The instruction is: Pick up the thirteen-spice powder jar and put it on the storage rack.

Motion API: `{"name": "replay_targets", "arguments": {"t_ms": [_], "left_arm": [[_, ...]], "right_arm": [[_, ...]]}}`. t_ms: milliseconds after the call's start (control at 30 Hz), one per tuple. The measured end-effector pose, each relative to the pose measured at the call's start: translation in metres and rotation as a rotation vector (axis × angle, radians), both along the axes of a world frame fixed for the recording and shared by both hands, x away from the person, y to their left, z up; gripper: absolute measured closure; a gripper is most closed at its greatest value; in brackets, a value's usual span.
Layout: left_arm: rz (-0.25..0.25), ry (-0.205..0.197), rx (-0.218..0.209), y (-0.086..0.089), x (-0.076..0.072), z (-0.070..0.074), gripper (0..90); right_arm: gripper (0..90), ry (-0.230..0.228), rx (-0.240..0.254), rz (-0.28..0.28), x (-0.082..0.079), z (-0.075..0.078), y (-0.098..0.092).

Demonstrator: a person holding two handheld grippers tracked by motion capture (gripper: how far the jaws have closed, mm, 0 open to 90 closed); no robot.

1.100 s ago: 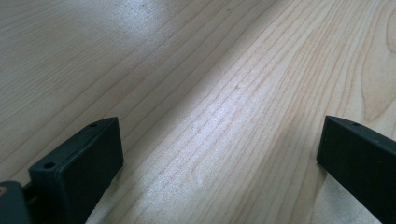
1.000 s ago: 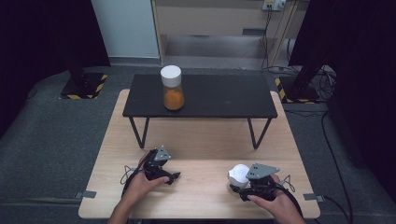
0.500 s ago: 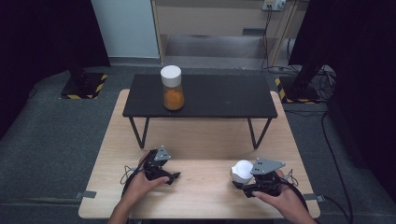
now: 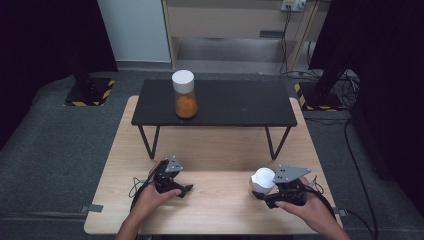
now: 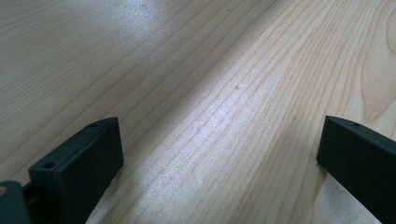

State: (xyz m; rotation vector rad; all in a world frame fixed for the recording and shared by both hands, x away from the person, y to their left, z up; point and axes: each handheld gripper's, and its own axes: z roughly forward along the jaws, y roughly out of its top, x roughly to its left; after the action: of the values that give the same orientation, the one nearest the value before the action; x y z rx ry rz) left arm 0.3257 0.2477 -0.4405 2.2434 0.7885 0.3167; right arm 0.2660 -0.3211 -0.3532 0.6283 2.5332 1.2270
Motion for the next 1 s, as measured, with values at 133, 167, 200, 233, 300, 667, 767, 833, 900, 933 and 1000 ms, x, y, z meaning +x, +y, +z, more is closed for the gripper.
{"name": "replay_targets", "arguments": {"t_ms": [133,167,200,233,300,667,767,833,900,933,1000], "left_arm": [[0.0,0.0,0.0,0.0,0.0,0.0,0.0],[0.0,0.0,0.0,0.0,0.0,0.0,0.0],[0.0,0.0,0.0,0.0,0.0,0.0,0.0],[0.0,0.0,0.0,0.0,0.0,0.0,0.0],[0.0,0.0,0.0,0.0,0.0,0.0,0.0],[0.0,0.0,0.0,0.0,0.0,0.0,0.0],[0.0,0.0,0.0,0.0,0.0,0.0,0.0],[0.0,0.0,0.0,0.0,0.0,0.0,0.0],[0.0,0.0,0.0,0.0,0.0,0.0,0.0],[0.0,0.0,0.0,0.0,0.0,0.0,0.0],[0.0,0.0,0.0,0.0,0.0,0.0,0.0]], "right_arm": [[31.4,0.002,0.013,0.011,0.002,0.003,-0.003],[31.4,0.002,0.011,0.012,0.002,0.005,-0.003],[31.4,0.0,0.009,0.015,0.002,0.006,-0.004],[31.4,-0.001,0.008,0.018,0.003,0.008,-0.004],[31.4,-0.002,0.01,0.02,0.004,0.011,-0.005],[31.4,0.003,0.009,0.043,0.011,0.025,-0.008],[31.4,0.009,0.016,0.048,0.013,0.031,-0.009],[31.4,0.012,0.019,0.054,0.015,0.035,-0.009],[31.4,0.01,0.017,0.06,0.016,0.04,-0.007],[31.4,0.009,0.017,0.062,0.017,0.041,-0.007],[31.4,0.008,0.011,0.065,0.018,0.045,-0.006]]}}
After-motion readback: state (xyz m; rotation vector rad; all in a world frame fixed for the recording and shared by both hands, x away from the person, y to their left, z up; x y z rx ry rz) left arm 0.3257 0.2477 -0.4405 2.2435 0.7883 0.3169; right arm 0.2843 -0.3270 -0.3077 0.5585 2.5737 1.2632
